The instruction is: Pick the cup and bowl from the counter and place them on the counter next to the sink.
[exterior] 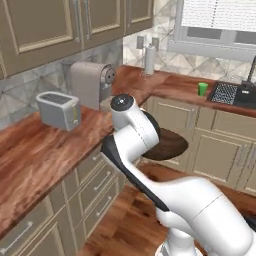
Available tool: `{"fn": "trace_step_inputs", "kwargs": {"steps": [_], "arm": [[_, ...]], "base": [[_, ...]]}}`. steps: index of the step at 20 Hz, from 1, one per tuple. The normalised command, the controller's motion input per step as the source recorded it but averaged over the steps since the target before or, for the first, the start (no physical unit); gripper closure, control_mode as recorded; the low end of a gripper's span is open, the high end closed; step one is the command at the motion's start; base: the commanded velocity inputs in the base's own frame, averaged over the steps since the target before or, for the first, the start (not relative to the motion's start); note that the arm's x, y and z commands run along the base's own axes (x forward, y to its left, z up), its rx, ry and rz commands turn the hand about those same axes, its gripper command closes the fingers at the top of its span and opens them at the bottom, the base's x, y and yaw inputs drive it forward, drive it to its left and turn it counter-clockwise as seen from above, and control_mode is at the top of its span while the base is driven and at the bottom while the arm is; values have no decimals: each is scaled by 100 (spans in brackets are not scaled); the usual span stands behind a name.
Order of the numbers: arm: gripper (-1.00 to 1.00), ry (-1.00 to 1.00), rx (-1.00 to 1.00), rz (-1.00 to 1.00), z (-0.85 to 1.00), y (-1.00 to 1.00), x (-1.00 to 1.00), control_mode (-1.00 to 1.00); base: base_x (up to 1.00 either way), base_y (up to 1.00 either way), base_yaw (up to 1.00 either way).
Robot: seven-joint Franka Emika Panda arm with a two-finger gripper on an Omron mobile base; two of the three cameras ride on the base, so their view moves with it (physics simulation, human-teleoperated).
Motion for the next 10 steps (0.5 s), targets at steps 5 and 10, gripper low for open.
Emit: {"fn": "trace_step_inputs", "kwargs": {"steps": [5, 10], "arm": [[100, 0, 0, 0, 0, 0, 0, 100], [100, 0, 0, 0, 0, 0, 0, 100]], "base": [[35, -87, -53], [35, -84, -55]]}}
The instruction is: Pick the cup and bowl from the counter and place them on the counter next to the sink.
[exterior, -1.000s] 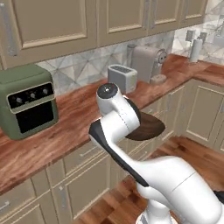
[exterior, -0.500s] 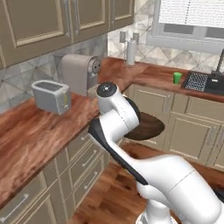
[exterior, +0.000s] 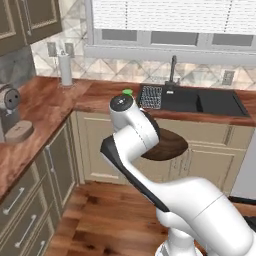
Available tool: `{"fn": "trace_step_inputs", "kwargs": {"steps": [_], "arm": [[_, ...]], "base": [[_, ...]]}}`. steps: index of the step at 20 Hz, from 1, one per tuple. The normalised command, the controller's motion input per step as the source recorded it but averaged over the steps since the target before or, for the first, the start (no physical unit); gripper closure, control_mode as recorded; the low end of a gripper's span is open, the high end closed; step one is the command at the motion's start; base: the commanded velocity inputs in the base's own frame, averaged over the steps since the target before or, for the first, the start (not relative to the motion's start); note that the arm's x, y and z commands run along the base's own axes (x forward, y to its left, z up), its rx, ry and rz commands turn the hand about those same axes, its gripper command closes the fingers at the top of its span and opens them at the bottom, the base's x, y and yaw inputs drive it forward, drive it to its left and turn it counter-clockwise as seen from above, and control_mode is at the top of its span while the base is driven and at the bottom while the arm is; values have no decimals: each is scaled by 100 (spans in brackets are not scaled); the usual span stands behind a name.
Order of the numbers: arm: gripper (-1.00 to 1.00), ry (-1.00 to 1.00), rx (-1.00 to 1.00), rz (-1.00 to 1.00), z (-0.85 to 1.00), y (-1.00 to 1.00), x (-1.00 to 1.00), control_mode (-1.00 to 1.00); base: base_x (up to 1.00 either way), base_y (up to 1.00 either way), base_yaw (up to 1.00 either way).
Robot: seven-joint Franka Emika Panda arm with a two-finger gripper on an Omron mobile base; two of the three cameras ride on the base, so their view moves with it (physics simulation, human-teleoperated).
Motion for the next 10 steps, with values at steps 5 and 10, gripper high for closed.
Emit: {"fn": "trace_step_inputs", "kwargs": {"steps": [5, 10], "arm": [[100, 0, 0, 0, 0, 0, 0, 100], [100, 0, 0, 0, 0, 0, 0, 100]], "base": [[43, -80, -52], [48, -66, -47]]}}
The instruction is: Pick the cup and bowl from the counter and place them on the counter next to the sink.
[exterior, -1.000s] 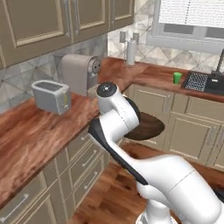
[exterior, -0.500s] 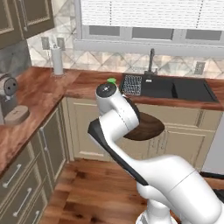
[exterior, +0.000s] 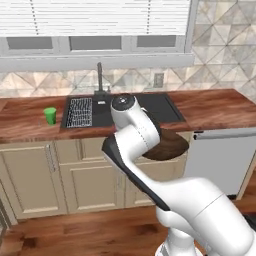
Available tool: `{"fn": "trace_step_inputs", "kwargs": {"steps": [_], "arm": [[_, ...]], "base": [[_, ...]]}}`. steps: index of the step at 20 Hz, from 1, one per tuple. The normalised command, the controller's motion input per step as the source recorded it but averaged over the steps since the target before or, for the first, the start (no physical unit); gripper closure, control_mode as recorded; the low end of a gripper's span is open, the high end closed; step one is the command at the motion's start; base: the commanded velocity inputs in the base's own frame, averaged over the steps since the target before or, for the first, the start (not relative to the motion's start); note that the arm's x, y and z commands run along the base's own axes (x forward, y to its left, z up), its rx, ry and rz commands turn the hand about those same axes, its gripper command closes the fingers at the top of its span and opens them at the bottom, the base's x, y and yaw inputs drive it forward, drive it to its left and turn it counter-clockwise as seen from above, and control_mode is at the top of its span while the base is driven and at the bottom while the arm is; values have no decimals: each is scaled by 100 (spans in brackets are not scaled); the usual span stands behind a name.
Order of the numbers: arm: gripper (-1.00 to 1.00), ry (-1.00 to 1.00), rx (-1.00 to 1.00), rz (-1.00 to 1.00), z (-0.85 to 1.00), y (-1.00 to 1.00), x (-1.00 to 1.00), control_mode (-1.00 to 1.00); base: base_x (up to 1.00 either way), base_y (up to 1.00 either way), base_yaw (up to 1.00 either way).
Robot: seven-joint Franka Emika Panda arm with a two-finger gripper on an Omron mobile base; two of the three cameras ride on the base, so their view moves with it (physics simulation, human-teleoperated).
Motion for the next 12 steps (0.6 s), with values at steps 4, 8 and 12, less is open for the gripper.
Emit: {"fn": "trace_step_inputs", "kwargs": {"steps": [4, 8, 12], "arm": [[100, 0, 0, 0, 0, 0, 0, 100], [100, 0, 0, 0, 0, 0, 0, 100], [100, 0, 0, 0, 0, 0, 0, 100]], "base": [[73, 0, -16], [93, -5, 0], [95, -34, 0]]}}
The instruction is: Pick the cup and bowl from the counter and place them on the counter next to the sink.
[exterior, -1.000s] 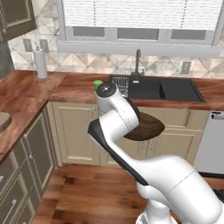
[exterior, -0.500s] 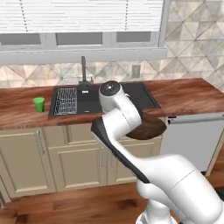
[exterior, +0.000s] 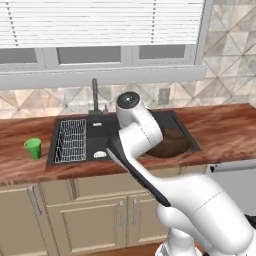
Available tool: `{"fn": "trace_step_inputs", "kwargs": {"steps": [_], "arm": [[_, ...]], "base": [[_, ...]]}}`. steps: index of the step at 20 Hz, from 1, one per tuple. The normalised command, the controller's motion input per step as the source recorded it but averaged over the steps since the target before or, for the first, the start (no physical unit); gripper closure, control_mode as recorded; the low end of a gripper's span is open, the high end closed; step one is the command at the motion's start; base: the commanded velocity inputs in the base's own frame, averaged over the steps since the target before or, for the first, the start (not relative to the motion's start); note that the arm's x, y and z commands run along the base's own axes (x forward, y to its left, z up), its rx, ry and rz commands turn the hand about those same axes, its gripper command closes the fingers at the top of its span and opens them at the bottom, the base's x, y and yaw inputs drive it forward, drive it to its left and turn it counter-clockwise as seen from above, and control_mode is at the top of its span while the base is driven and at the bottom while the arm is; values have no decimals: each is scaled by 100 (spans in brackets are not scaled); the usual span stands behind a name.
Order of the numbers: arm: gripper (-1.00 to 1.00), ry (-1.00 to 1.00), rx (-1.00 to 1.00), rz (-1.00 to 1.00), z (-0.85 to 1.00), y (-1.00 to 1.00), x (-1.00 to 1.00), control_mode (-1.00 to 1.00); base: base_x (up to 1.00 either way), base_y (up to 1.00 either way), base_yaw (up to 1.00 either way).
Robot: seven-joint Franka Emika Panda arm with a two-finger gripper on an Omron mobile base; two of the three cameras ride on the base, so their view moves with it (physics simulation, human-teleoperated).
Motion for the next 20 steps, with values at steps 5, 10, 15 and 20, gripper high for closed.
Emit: {"fn": "trace_step_inputs", "kwargs": {"steps": [5, 10, 15, 20], "arm": [[100, 0, 0, 0, 0, 0, 0, 100], [100, 0, 0, 0, 0, 0, 0, 100], [100, 0, 0, 0, 0, 0, 0, 100], [100, 0, 0, 0, 0, 0, 0, 100]], "base": [[26, -80, -12], [7, -37, -13], [31, -4, -9], [66, -8, -8]]}}
